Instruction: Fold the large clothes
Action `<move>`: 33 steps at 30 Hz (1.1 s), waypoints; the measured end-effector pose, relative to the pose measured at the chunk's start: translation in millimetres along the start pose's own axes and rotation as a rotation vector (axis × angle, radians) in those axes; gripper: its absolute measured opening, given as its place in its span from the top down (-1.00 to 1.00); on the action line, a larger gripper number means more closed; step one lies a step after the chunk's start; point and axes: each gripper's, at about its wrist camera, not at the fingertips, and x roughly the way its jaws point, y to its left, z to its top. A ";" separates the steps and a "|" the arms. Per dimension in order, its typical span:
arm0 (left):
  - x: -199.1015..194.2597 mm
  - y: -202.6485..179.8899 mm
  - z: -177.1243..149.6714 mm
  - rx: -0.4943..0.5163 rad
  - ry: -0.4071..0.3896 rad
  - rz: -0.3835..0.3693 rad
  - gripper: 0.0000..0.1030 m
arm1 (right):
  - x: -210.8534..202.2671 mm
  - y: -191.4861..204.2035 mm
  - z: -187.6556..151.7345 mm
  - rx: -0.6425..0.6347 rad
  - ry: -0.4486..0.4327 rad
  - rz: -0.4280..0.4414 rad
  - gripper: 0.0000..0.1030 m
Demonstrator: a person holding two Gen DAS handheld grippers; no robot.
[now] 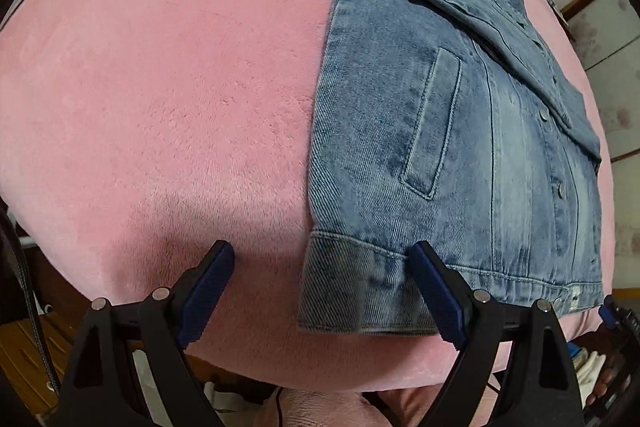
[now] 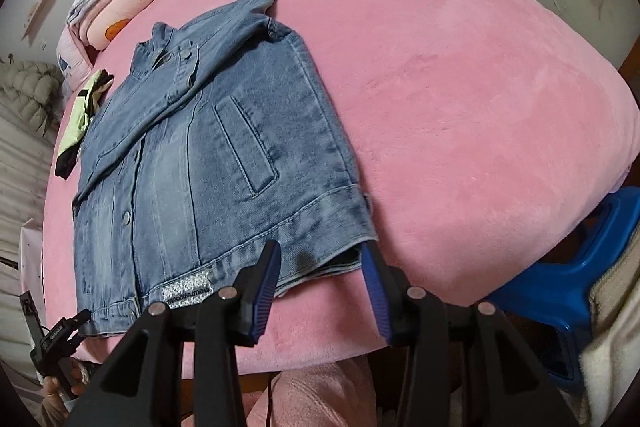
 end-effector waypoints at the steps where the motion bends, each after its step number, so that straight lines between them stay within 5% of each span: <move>1: 2.0 1.1 0.6 -0.002 0.003 -0.006 -0.73 | -2.5 -0.8 0.0 0.000 0.001 0.001 0.19; 11: 15.9 13.3 -1.9 -0.015 0.008 -0.082 -0.99 | 10.8 -15.7 7.9 0.042 0.045 0.061 0.19; 23: 20.4 3.5 -1.5 -0.056 0.051 -0.051 -0.95 | 57.6 -20.8 14.2 0.151 0.102 0.083 0.15; 25: 20.6 -1.4 2.2 -0.079 0.076 -0.035 -0.72 | 54.7 -15.0 17.9 0.117 0.124 0.060 0.38; 27: 17.7 -10.0 5.8 -0.092 0.098 -0.039 -0.18 | 49.0 -6.5 21.4 0.054 0.131 0.023 0.46; 28: 16.2 -14.8 8.0 -0.096 0.117 -0.059 0.28 | 43.2 1.1 23.6 0.016 0.129 0.001 0.50; 31: 8.9 -35.4 17.3 -0.069 0.149 0.026 0.71 | 26.2 21.1 29.0 -0.056 0.112 -0.024 0.76; 33: 3.3 -43.6 23.8 -0.056 0.166 0.049 0.76 | 10.9 38.7 34.8 -0.095 0.100 -0.031 0.76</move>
